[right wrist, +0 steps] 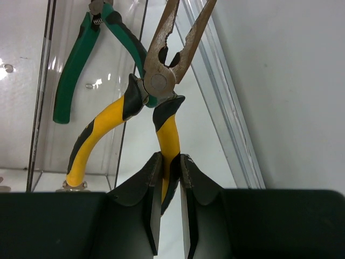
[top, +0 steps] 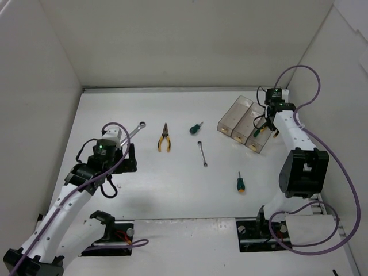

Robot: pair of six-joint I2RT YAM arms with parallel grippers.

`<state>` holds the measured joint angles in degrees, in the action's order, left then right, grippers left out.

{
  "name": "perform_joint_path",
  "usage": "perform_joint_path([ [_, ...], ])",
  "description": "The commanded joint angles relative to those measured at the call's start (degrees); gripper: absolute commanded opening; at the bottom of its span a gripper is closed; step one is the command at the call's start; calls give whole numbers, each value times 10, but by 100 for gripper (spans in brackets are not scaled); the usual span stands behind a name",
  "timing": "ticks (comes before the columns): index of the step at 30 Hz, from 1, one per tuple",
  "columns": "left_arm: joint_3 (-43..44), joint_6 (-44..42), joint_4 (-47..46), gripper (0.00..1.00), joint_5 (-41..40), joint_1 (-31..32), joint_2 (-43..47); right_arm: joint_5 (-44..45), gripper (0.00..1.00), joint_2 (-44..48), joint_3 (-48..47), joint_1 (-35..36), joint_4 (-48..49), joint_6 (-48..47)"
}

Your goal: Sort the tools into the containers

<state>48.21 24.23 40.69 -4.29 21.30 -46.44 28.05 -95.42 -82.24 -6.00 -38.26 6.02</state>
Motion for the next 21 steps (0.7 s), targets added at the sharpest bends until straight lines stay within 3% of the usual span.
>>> perform_joint_path([
  [1, 7, -7, -22, 100, -2, -4, -1, 46, 0, -11, -40, 5, 39, 13],
  [21, 7, -3, -20, 100, -4, -4, 5, 161, 0, -143, -129, 49, -24, 32],
])
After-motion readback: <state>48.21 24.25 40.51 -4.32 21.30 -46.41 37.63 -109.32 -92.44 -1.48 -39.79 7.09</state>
